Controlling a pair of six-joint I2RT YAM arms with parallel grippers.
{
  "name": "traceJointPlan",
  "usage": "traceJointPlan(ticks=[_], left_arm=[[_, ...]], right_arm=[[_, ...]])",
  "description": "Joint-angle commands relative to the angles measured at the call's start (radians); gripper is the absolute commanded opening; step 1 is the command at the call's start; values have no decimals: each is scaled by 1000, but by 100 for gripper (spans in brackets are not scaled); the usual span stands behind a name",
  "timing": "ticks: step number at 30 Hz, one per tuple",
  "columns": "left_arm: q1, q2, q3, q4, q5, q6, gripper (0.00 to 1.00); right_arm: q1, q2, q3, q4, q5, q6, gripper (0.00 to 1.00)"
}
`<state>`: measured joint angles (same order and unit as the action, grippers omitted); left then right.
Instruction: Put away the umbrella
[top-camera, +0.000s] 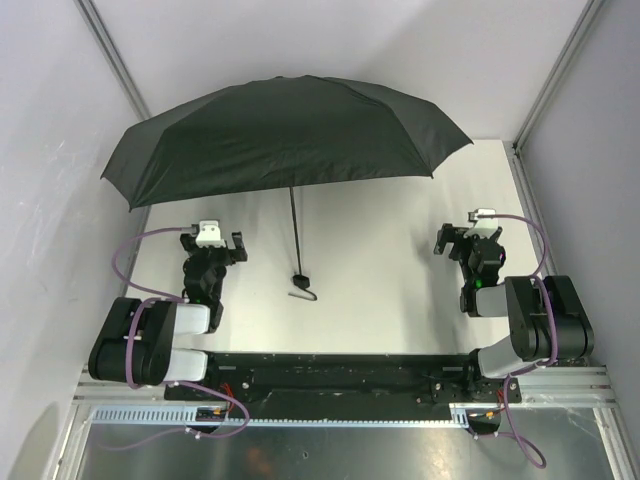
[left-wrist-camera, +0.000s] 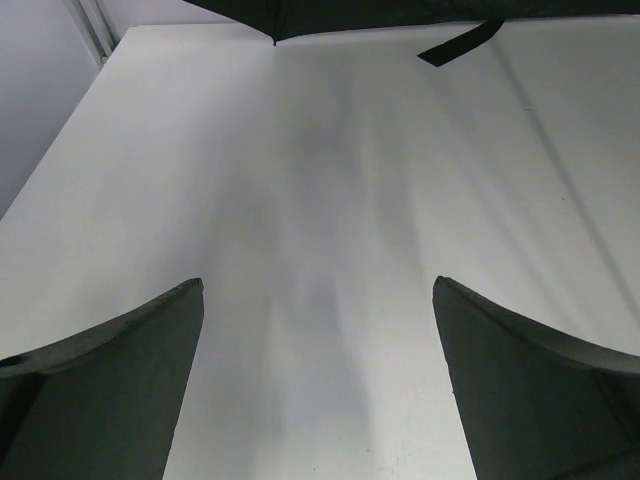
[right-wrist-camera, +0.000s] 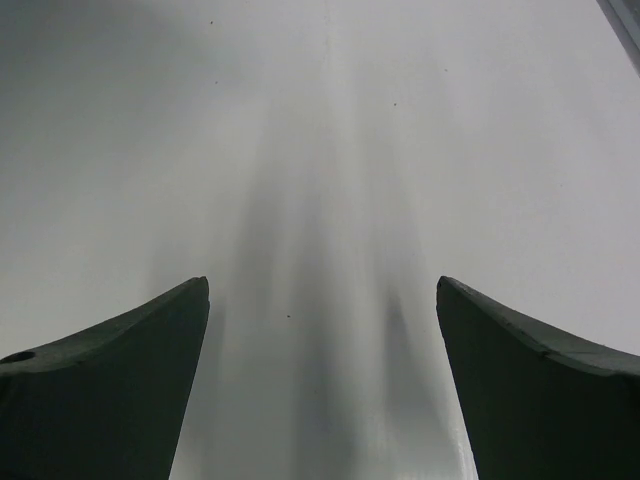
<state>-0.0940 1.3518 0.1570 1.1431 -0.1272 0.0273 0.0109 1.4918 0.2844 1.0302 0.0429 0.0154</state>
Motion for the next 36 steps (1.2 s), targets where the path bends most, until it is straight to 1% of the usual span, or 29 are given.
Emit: traceJointPlan(ticks=[1,6,8,9,12,14,15,17,18,20,22,23,24,26,28,29,31,32,33,34,36], left_arm=[[-3,-11,6,50,-17,31,99],[-3,-12,4,50,-16,32,99],[-3,-12,5,51,-16,32,99],[-2,-11,5,51,-16,32,99],[3,-11,6,50,-9,31,99],[3,-10,7,49,-8,30,99],[3,-9,9,49,-8,29,100],[8,-11,8,50,-10,24,99],[3,-23,6,51,-37,21,99],[-51,-107,14,-21,-198,25,99],[-114,-254,65,-173,-373,18,99],[-140,-335,96,-268,-432,-1,99],[-153,-413,129,-379,-456,-50,99],[-163,-570,173,-560,-459,-168,99],[-165,-710,186,-700,-502,-355,100],[-164,-793,190,-780,-549,-485,100],[-161,-943,213,-1010,-616,-795,99],[-158,-1008,215,-1081,-609,-858,99],[-160,-1056,217,-1067,-578,-837,100],[-162,-1082,229,-1048,-526,-772,100],[-171,-1093,265,-1048,-453,-679,100]], right_arm=[[-3,-10,1,13,-4,6,99],[-3,-11,2,14,-8,8,99],[7,-33,10,0,24,5,99],[30,-65,24,-50,75,-4,99],[177,-234,96,-275,354,-69,99],[258,-367,135,-396,517,11,99],[274,-439,161,-495,534,104,99],[258,-585,217,-768,488,290,99],[231,-653,225,-875,466,364,99],[148,-767,201,-962,308,450,99],[93,-827,192,-1032,157,499,98],[96,-842,194,-1065,123,518,98],[118,-852,196,-1093,133,537,98],[234,-846,197,-1113,191,566,99],[366,-801,197,-1069,235,587,99],[439,-760,200,-1018,254,593,99],[582,-650,219,-906,302,590,99],[647,-583,242,-851,326,577,99],[706,-491,279,-806,344,560,99],[753,-397,327,-761,332,540,99],[807,-228,451,-695,270,515,99]])
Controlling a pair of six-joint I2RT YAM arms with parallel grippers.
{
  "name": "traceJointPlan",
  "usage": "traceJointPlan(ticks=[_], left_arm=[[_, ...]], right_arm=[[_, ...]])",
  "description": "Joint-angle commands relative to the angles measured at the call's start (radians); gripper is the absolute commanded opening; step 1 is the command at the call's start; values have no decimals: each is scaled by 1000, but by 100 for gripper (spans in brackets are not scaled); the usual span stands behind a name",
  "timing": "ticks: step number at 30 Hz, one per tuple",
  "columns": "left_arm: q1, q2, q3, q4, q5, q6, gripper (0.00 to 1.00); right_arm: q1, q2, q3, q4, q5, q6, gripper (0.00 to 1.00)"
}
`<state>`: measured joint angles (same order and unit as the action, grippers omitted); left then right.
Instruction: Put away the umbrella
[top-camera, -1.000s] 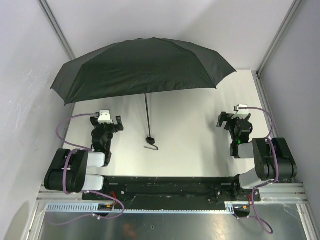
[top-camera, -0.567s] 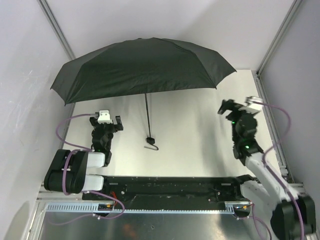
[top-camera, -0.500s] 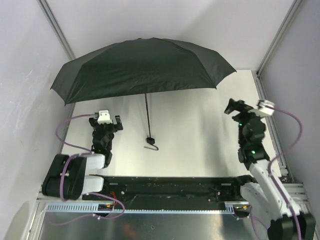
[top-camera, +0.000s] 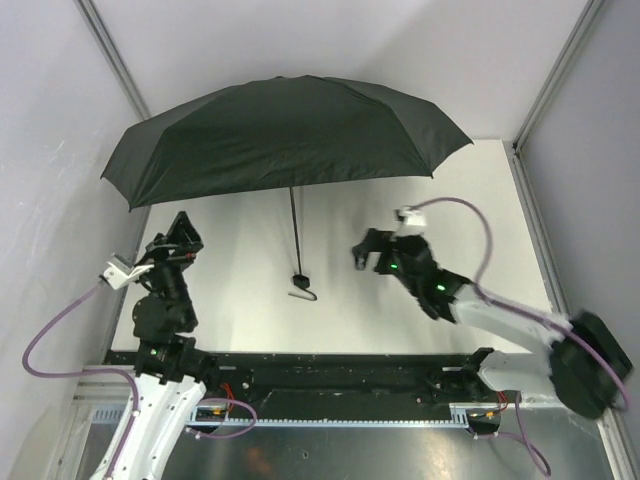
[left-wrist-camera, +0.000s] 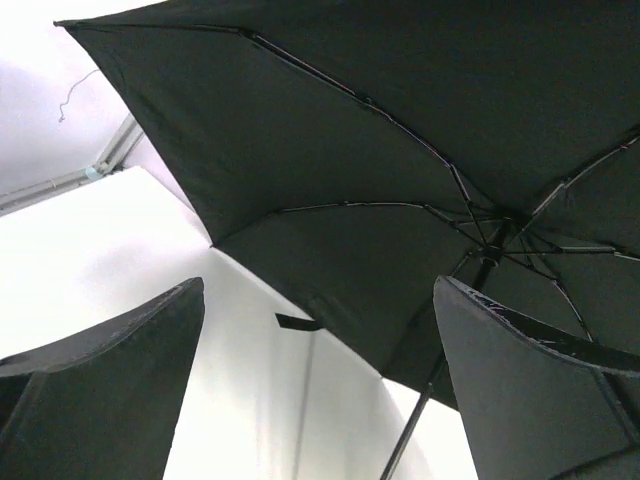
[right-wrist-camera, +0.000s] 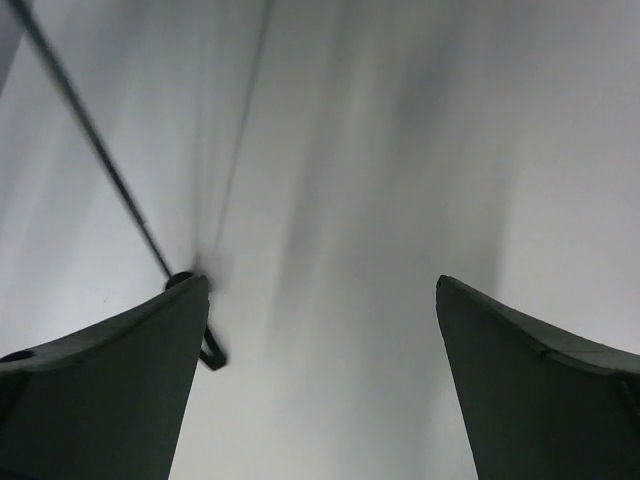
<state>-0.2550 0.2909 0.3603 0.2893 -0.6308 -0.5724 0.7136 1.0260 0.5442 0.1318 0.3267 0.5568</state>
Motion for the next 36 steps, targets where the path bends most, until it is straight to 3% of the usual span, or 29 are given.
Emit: traceJointPlan(ticks=[1,9,13,14,16,18,20,26,32,36], left_arm=[[-17,-31,72,-200,59,-57,99],[-74,-68,74,-209,232,16,99],[-108,-37,81,-213,296,29,99],[-115,-18,88,-217,308,32,99],[-124,29,113,-235,335,50,99],[-126,76,145,-283,352,58,99],[-128,108,168,-333,371,56,99],[-133,130,209,-412,577,-13,99],[-133,251,230,-406,1006,-64,98],[-133,354,185,-239,1333,-112,97]], right_arm=[[120,316,249,225,-38,-32,99],[146,752,558,466,-153,24,95],[154,910,716,449,-134,31,86],[157,936,743,442,-128,32,80],[156,965,790,431,-151,36,56],[153,973,824,410,-178,51,21],[145,960,851,371,-222,68,5],[132,756,818,243,-378,150,0],[87,554,632,464,-578,306,0],[92,471,548,571,-634,340,0]])
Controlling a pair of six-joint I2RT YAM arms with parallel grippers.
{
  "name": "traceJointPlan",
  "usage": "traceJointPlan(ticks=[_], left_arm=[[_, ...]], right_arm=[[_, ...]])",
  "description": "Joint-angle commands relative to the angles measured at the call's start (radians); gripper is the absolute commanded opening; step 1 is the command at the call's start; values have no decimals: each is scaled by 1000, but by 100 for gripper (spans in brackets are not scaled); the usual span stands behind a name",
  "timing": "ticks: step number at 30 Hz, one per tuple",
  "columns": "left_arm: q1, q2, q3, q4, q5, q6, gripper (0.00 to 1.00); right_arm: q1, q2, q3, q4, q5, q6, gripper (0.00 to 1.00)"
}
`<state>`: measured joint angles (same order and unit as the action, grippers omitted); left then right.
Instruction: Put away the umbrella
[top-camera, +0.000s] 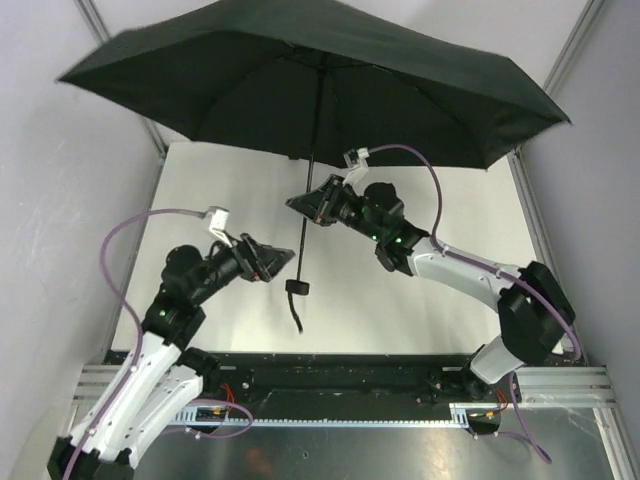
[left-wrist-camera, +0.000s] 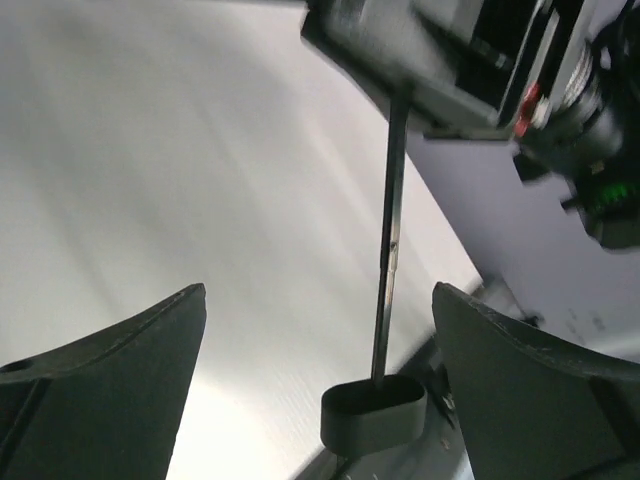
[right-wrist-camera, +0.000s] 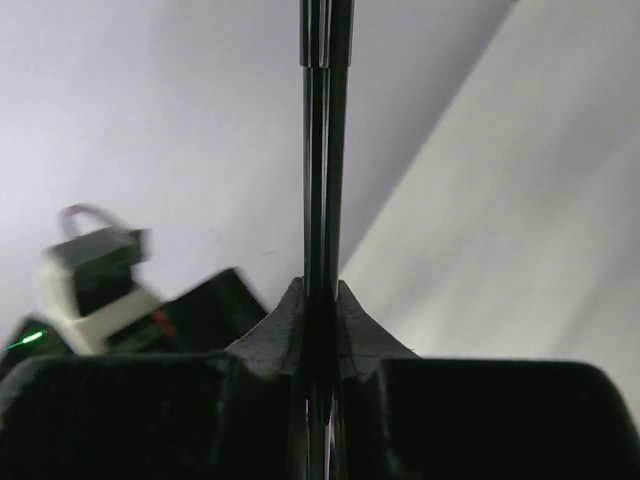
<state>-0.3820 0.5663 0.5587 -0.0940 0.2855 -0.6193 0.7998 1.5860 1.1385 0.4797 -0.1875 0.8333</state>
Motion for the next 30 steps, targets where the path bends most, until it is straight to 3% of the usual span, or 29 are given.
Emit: traceJointPlan(ticks=[1,3,7,9,12,14,16,21,23,25,28,30], left_arm=[[-8,103,-34,235,511,-109,98],[-29,135,-68,401,628,-193,99],[-103,140,-64,474,676,-198,94],[-125,136,-66,478,652,-195,73],[-130,142,-65,461,596,-207,22],[-134,149,-59,431,546,-209,6],[-145,144,-41,368,477,-178,1],[-254,103,59,61,159,1,0],[-282,89,70,21,101,13,0],[-304,88,78,-2,77,14,0],[-327,74,74,-16,61,16,0],[-332,65,68,-17,75,13,0]], right_arm=[[9,-98,-61,253,-133,71,0],[15,-106,-81,305,-158,87,0],[19,-124,-126,423,-208,147,0],[22,-136,-133,453,-223,158,0],[28,-177,-135,371,-174,121,0],[28,-207,-136,272,-109,94,2],[30,-218,-136,209,-67,82,7],[51,-237,-119,40,97,6,51],[59,-233,-92,-20,157,-37,58],[62,-224,-67,-46,204,-67,54],[52,-211,-45,-44,233,-83,22],[45,-205,-42,-26,189,-82,7]])
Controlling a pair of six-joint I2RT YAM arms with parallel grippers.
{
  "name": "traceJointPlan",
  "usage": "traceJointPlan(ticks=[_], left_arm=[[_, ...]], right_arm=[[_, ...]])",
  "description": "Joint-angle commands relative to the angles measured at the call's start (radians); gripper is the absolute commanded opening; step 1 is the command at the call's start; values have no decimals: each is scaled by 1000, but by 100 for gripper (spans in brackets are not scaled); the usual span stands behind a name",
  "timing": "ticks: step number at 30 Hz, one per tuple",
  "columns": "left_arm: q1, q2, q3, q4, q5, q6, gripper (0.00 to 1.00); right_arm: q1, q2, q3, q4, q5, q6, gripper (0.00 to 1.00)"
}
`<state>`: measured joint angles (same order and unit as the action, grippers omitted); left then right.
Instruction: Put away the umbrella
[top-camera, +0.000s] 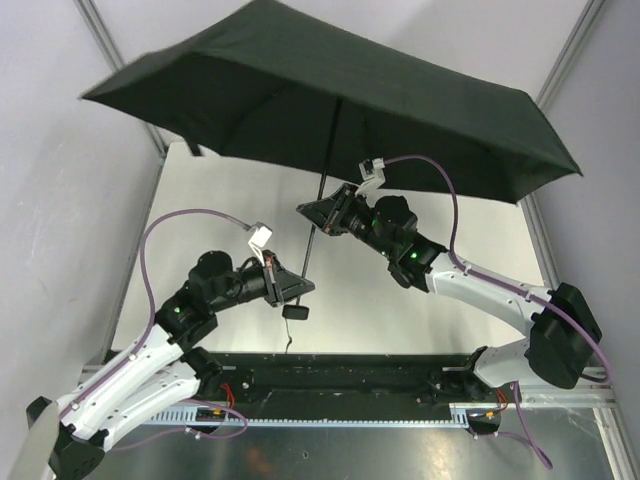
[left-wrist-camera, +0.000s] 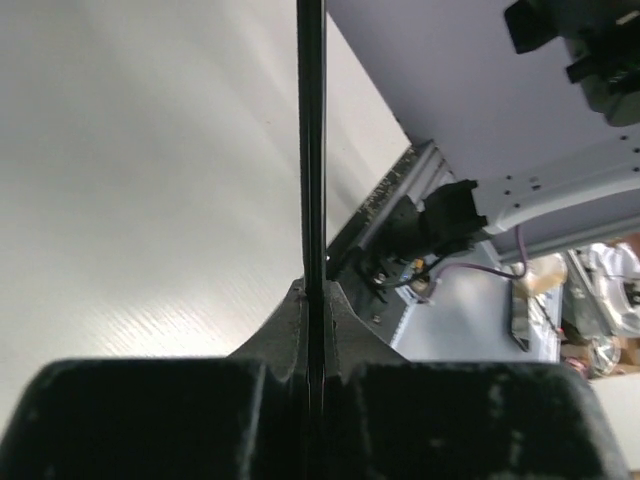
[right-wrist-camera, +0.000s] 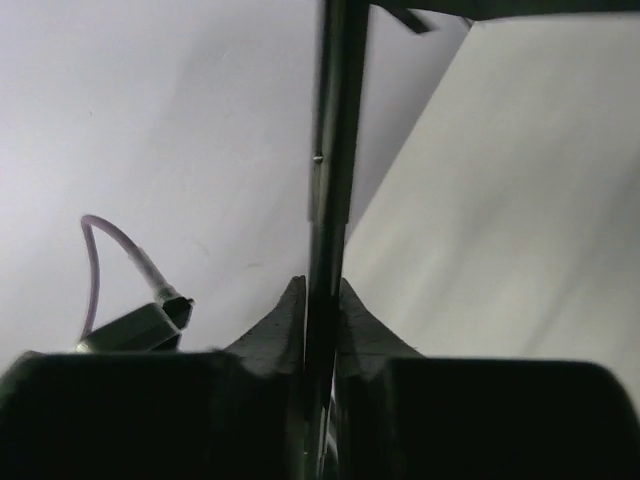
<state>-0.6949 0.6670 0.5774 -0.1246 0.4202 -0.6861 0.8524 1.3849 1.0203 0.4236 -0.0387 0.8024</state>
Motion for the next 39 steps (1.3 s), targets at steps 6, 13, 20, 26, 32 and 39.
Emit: traceJointPlan(ticks=[6,13,20,26,32,39], left_arm=[[-19,-21,51,11,-42,68,14],[-27,32,84,8,-88,58,77],[-89,144,149,-58,-239,95,52],[-90,123,146,-4,-110,71,1],[-88,23,78,236,48,-33,0],[-87,0,25,424,150,-160,0]], right_arm=[[80,-52,94,-47,214,-104,0],[257,-66,219,-344,724,-138,0],[390,7,346,-461,955,-129,0],[334,-16,352,-436,676,-173,9],[265,-98,258,-346,463,-182,62],[78,-232,-67,148,130,80,74]])
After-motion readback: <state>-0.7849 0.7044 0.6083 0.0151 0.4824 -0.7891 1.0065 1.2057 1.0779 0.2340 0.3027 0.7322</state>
